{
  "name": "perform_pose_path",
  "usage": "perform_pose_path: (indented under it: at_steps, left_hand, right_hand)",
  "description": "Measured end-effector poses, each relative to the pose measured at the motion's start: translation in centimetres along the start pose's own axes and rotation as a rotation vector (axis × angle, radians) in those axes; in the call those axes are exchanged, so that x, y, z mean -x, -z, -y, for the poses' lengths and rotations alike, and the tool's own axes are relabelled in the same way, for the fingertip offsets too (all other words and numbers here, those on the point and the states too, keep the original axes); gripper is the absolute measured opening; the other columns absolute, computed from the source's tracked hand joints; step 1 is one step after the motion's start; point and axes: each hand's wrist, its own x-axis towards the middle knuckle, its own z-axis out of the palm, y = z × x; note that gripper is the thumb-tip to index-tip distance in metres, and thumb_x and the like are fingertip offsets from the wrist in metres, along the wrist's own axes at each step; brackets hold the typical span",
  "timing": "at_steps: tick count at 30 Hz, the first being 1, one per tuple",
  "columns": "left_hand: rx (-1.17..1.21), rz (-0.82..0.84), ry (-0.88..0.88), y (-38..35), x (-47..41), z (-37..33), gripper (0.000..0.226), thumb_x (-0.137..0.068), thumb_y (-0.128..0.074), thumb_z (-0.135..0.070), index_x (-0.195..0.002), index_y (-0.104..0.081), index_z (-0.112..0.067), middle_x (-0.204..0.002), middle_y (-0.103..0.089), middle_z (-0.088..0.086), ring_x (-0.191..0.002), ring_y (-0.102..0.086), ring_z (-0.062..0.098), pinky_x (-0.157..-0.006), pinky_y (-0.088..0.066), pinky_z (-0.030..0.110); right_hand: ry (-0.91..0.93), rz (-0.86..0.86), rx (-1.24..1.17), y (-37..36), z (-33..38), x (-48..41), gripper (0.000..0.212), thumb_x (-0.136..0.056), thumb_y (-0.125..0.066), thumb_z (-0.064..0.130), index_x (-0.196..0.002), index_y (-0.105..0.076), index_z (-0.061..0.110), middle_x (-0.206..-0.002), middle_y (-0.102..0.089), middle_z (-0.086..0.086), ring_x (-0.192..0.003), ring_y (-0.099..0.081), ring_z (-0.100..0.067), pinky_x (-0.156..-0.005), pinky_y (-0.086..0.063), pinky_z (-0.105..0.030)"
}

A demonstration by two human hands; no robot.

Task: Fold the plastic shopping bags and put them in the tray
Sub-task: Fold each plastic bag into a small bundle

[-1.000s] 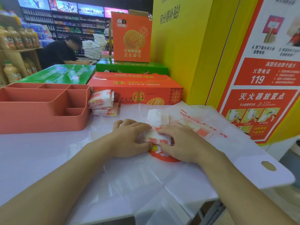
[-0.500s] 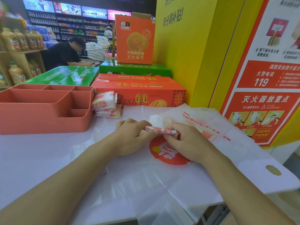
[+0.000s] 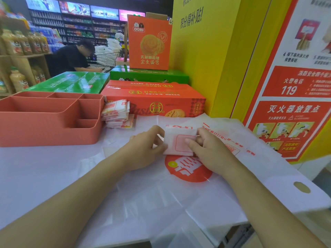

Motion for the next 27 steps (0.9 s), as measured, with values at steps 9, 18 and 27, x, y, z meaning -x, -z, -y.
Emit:
perform_pose_path:
  at_steps: [9, 18, 27]
  left_hand:
    - [-0.078, -0.084, 0.068, -0.4, -0.3, -0.4, 0.012, -0.097, -0.055, -0.04, -0.09, -0.053, -0.031, -0.09, -0.062, -0.014, -0.089, -0.055, 0.016, -0.092, -0.044, 0.043]
    - [-0.343, 0.004, 0.017, -0.7, -0.4, -0.7, 0.047, -0.101, -0.049, -0.043, -0.147, -0.038, -0.04, -0.156, -0.032, -0.016, -0.14, -0.03, 0.021, -0.106, -0.028, 0.045]
    - [-0.445, 0.194, 0.045, -1.4, -0.7, -0.3, 0.048, -0.106, -0.016, -0.045, -0.154, -0.02, -0.047, -0.163, -0.012, -0.027, -0.15, -0.018, 0.015, -0.115, -0.013, 0.045]
  right_hand:
    - [0.008, -0.028, 0.147, -0.2, 0.5, 0.0, 0.015, -0.097, -0.062, 0.038, -0.107, -0.059, 0.027, -0.082, -0.064, 0.006, -0.078, -0.063, -0.011, -0.076, -0.055, -0.043]
    - [0.017, 0.02, 0.368, -0.6, 0.7, -0.1, 0.057, -0.1, -0.056, 0.039, -0.153, -0.036, 0.035, -0.148, -0.037, 0.01, -0.136, -0.032, -0.015, -0.109, -0.036, -0.038]
    - [0.015, 0.292, 0.665, -1.2, 0.3, -0.5, 0.052, -0.109, -0.018, 0.039, -0.161, -0.012, 0.038, -0.168, -0.003, 0.02, -0.156, -0.002, -0.017, -0.122, -0.003, -0.045]
